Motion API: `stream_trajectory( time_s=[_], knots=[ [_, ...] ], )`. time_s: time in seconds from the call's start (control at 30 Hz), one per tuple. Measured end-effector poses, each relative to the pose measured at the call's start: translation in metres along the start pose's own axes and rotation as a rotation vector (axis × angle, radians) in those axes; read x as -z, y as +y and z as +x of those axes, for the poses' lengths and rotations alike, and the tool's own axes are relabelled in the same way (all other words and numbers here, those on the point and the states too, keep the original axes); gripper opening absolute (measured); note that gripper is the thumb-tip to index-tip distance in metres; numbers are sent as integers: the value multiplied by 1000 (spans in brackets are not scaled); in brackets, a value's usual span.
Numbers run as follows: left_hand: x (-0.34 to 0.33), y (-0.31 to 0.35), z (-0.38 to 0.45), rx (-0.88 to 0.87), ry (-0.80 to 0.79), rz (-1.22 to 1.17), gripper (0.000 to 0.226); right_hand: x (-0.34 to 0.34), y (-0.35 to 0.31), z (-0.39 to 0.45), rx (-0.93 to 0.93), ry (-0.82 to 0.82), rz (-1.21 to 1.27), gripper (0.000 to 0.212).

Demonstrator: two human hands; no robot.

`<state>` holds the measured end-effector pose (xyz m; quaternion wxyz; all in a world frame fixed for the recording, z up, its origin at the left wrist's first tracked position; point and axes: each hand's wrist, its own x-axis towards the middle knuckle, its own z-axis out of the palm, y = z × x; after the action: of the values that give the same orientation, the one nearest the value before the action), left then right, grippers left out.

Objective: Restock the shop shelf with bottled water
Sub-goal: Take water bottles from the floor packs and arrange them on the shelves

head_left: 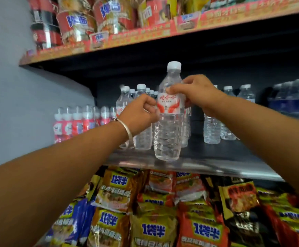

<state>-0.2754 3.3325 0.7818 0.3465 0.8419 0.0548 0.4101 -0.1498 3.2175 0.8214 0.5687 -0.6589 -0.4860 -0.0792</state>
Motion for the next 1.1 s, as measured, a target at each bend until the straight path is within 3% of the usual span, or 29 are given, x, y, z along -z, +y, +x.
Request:
stream_trajectory(
  time_s=[0.27,0.5,0.63,0.77,0.9,1.1],
  knots=[
    [4,-54,45,-54,59,156,24,-37,16,63,-21,-10,-25,20],
    [-12,-93,61,-68,62,292,29,-58,49,76,-123,-30,-41,20],
    [-19,-102,67,-84,64,334,30,-58,55,81,-130,4,-70,26],
    [-21,-102,69,-97,95,399,29,-58,49,78,-161,3,-145,64],
    [-23,-98,69,-95,111,460,30,-59,47,71,-178,-80,-252,73],
    [-27,-96,67,-82,126,522,29,-65,51,68,-151,-32,-268,75]
  ],
)
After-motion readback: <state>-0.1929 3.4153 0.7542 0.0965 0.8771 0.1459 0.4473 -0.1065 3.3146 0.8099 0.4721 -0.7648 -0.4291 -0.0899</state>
